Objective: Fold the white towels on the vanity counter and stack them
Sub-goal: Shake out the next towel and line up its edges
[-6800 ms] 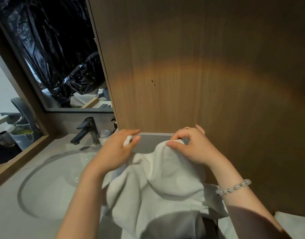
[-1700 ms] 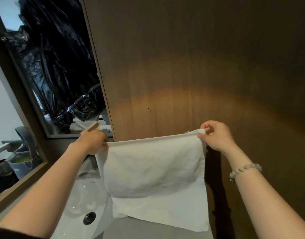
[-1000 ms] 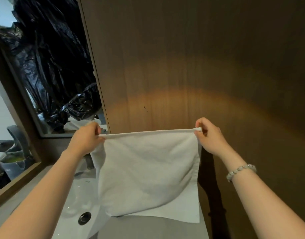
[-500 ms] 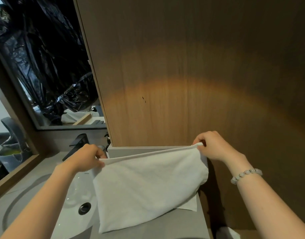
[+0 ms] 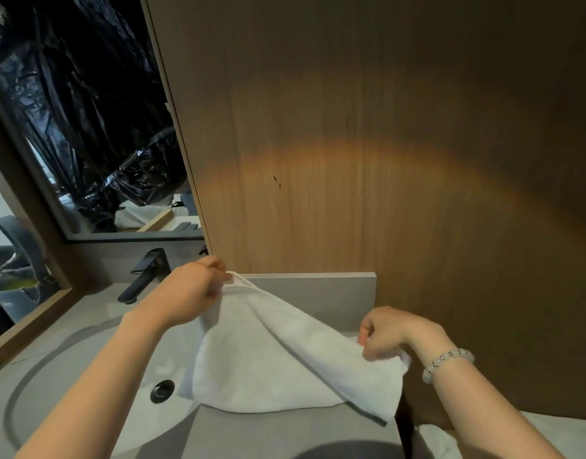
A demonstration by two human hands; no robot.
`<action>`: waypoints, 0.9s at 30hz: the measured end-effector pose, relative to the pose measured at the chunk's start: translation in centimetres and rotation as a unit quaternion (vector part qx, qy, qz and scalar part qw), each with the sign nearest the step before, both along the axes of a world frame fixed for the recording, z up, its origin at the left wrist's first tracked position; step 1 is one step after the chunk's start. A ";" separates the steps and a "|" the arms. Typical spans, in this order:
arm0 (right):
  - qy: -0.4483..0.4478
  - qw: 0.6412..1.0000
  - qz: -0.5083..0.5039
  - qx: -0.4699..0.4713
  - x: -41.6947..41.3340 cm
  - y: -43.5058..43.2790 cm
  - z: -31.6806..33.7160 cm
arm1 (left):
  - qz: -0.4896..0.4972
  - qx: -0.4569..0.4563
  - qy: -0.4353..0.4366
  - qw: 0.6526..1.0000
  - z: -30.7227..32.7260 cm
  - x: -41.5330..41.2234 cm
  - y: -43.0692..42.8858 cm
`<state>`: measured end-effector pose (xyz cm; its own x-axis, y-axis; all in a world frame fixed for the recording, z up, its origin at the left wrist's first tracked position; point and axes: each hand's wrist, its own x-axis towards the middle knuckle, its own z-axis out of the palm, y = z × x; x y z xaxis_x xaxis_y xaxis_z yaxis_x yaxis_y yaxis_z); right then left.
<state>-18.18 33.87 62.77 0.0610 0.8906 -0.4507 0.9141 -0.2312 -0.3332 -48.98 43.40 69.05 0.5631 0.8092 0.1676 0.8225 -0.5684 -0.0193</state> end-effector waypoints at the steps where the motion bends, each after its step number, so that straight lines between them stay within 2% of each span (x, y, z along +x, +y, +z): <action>1: 0.030 0.999 0.013 0.003 -0.5 0.0 -0.3 | -0.003 -0.001 -0.003 1.000 0.0 0.1 -0.2; 4: 0.136 0.989 0.051 0.038 -2.7 -0.5 -1.0 | 0.000 -0.025 -0.004 1.000 0.1 0.0 -1.1; 8: 0.239 0.967 0.082 0.042 -4.7 -2.6 -4.1 | 0.023 -0.106 -0.030 0.994 -0.9 -2.1 -4.0; 10: 0.284 0.956 0.049 0.061 -4.8 -4.3 -6.6 | 0.040 -0.137 -0.078 0.987 -2.8 -3.8 -6.4; 12: 0.316 0.946 -0.019 0.073 -4.2 -5.9 -9.0 | 0.059 -0.121 -0.135 0.982 -5.9 -5.5 -8.7; 16: 0.241 0.962 -0.059 0.118 -3.1 -8.8 -12.5 | 0.124 -0.071 -0.231 0.962 -13.4 -7.8 -12.1; 19: 0.128 0.980 0.001 0.153 -4.3 -10.2 -13.1 | 0.169 -0.090 -0.243 0.951 -16.6 -7.6 -13.3; 22: 0.023 0.987 0.058 0.150 -6.5 -11.0 -13.5 | 0.184 -0.072 -0.242 0.950 -16.8 -7.1 -13.1; 24: 0.027 0.987 0.050 0.150 -7.4 -11.5 -14.0 | 0.212 -0.053 -0.218 0.951 -16.5 -7.0 -12.6; 27: 0.096 0.974 0.019 0.205 -6.5 -12.1 -14.3 | 0.234 -0.014 -0.185 0.955 -16.0 -6.8 -12.0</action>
<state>-24.65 21.81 48.44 -0.0254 0.9981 -0.0567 0.8305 -0.0105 -0.5569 -55.82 31.44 53.07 0.0466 0.9645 0.2601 0.9343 -0.1342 0.3304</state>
